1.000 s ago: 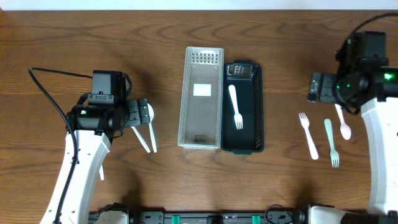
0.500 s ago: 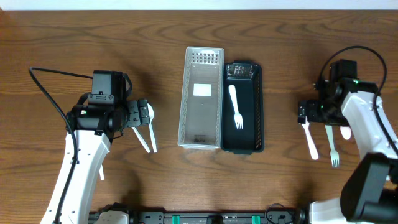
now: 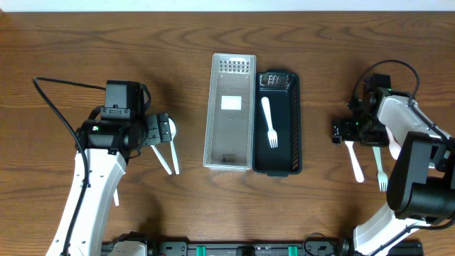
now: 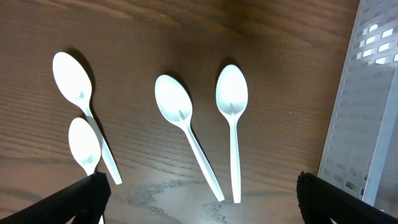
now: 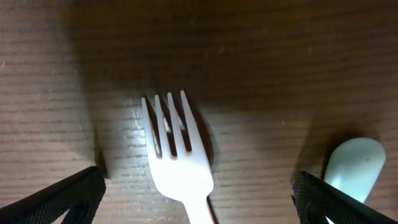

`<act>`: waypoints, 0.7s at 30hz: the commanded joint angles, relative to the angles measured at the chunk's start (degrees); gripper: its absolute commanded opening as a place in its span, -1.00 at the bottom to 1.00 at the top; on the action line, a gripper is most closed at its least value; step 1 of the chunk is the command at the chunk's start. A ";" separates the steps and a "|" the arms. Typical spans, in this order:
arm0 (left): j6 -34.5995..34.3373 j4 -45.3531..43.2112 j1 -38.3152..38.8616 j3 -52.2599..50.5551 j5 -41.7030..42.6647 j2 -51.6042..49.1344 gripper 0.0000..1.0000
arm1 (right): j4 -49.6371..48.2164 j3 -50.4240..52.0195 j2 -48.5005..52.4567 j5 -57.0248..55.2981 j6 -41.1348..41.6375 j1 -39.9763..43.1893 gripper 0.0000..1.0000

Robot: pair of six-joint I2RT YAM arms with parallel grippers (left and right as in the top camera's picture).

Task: Pack container
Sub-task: 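Move the right gripper back and grasp a second white fork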

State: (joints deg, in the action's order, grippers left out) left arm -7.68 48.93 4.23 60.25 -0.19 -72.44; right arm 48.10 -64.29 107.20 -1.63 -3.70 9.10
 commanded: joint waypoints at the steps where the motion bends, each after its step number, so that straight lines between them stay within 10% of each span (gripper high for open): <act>1: 0.09 0.11 0.09 1.05 -0.20 -0.22 0.96 | -0.39 0.20 0.85 0.61 -0.90 -0.28 0.89; 21: 0.09 0.13 0.09 1.05 -0.20 -0.22 0.96 | -2.73 0.33 2.82 0.59 -0.87 -0.55 0.74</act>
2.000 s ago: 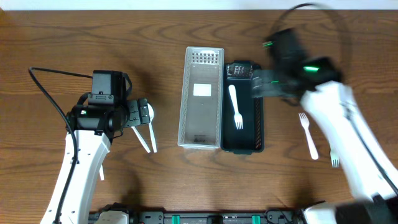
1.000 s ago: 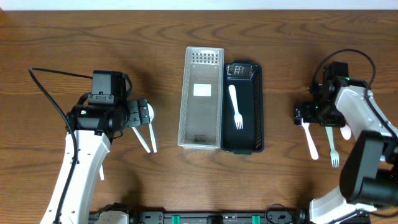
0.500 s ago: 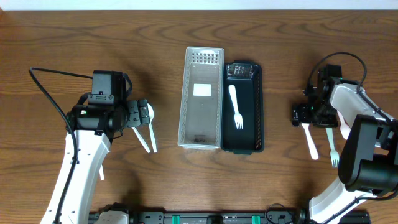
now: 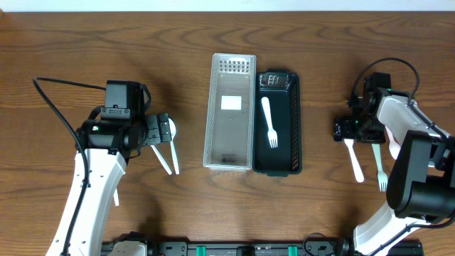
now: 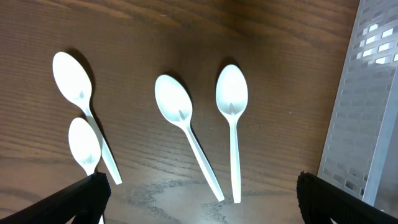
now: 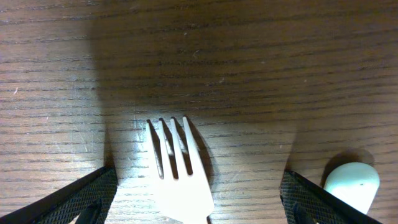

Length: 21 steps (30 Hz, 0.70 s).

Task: Pack container
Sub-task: 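Move the right gripper back and grasp a second white fork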

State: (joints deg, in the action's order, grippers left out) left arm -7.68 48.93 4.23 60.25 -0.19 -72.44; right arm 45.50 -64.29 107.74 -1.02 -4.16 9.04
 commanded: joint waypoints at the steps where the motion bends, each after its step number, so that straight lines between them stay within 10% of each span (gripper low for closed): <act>1: 0.07 0.13 0.09 1.05 -0.20 -0.22 0.96 | -0.15 0.33 2.73 0.00 -0.42 -0.48 0.74; 21: 0.09 0.15 0.09 1.05 -0.20 -0.22 0.96 | 0.22 0.33 5.09 0.00 -0.15 -0.48 -0.05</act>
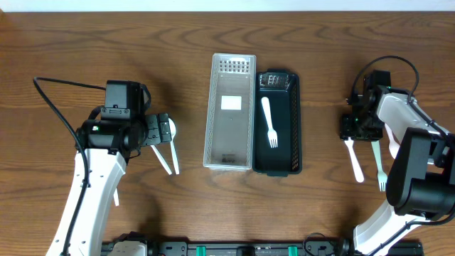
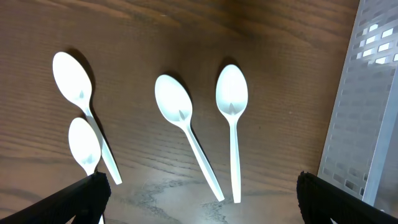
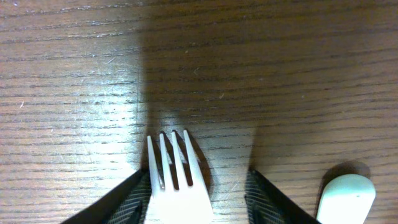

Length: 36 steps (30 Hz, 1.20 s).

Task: Pack container
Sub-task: 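Move the right gripper back and grasp a second white fork, then carry the second fork into the black basket and release it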

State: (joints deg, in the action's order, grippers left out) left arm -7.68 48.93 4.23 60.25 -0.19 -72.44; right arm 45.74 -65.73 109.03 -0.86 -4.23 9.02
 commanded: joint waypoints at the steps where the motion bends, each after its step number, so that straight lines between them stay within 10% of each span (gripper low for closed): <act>1: 0.09 0.15 0.09 1.05 -0.20 -0.22 0.96 | 0.09 1.77 3.80 -0.15 -0.07 -0.46 -0.08; 25: 0.09 0.13 0.09 1.05 -0.20 -0.22 0.96 | 0.57 0.74 3.78 -0.17 4.55 -0.48 -0.67; 36: 0.09 0.13 0.09 1.05 -0.20 -0.22 0.96 | 24.70 -24.11 0.85 -0.57 12.20 -4.76 -0.70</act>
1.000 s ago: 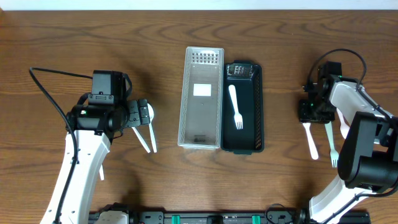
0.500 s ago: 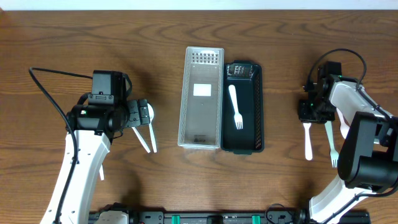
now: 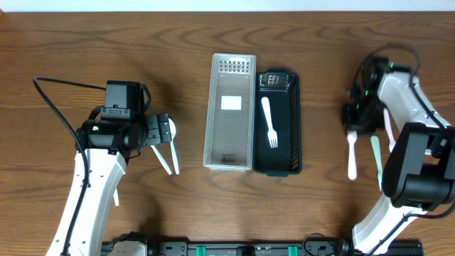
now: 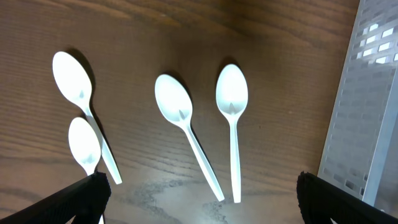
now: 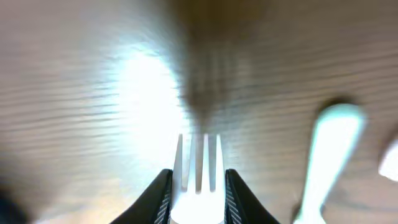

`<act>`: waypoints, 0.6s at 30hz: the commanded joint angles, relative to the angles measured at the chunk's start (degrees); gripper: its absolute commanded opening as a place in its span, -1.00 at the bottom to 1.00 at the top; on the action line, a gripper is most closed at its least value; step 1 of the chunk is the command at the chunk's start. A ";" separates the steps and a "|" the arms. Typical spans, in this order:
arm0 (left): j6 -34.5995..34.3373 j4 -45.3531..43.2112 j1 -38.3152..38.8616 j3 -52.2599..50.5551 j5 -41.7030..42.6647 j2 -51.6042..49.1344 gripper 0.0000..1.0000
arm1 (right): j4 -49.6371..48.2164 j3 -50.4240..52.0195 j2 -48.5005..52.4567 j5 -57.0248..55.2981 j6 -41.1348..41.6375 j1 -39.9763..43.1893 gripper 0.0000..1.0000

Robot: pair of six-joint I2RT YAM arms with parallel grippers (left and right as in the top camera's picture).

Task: Pack container
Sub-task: 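Carry the second fork into the black basket and release it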

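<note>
The black container (image 3: 288,160) lies at the table's middle with one white fork (image 3: 269,122) inside. Beside it on the left lies its clear perforated lid (image 3: 229,110). At the right my right gripper (image 3: 353,121) is shut on another white fork (image 5: 198,168), which sits between the pads and is held off the wood; the wrist view is blurred. In the overhead view that fork's handle (image 3: 350,153) points toward the front edge. My left gripper (image 4: 199,202) stands open over several white spoons (image 4: 181,121).
A pale utensil (image 5: 323,155) lies on the table just right of the held fork, also seen as the pale utensil (image 3: 375,153) from overhead. The lid's edge (image 4: 364,106) borders the spoons on the right. Cables trail behind both arms.
My right gripper has shut fully on the fork and the fork is now raised off the table, a little farther back. The left arm and the spoons have not moved.
My right gripper stood wide open astride the fork's tines on the table. Its fingers then stood closer in at each moment, and now they grip the fork and hold it off the wood. The left gripper stayed open over the spoons throughout.
</note>
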State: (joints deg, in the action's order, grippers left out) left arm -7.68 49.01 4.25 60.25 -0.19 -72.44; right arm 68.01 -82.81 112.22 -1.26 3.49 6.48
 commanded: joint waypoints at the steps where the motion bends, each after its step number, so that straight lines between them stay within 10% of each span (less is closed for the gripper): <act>1: 0.09 0.04 0.07 1.05 -0.20 -0.22 0.96 | 4.55 -9.77 -2.84 -0.13 5.07 -3.23 -0.70; 18: 0.09 0.46 0.07 1.05 -0.20 -0.22 0.96 | 1.75 -19.06 -3.48 -0.79 19.47 -32.89 -0.70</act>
State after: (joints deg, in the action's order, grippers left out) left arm -7.68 49.10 4.23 60.25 -0.19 -72.44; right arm 70.70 -102.15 107.63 -1.19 19.59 -23.03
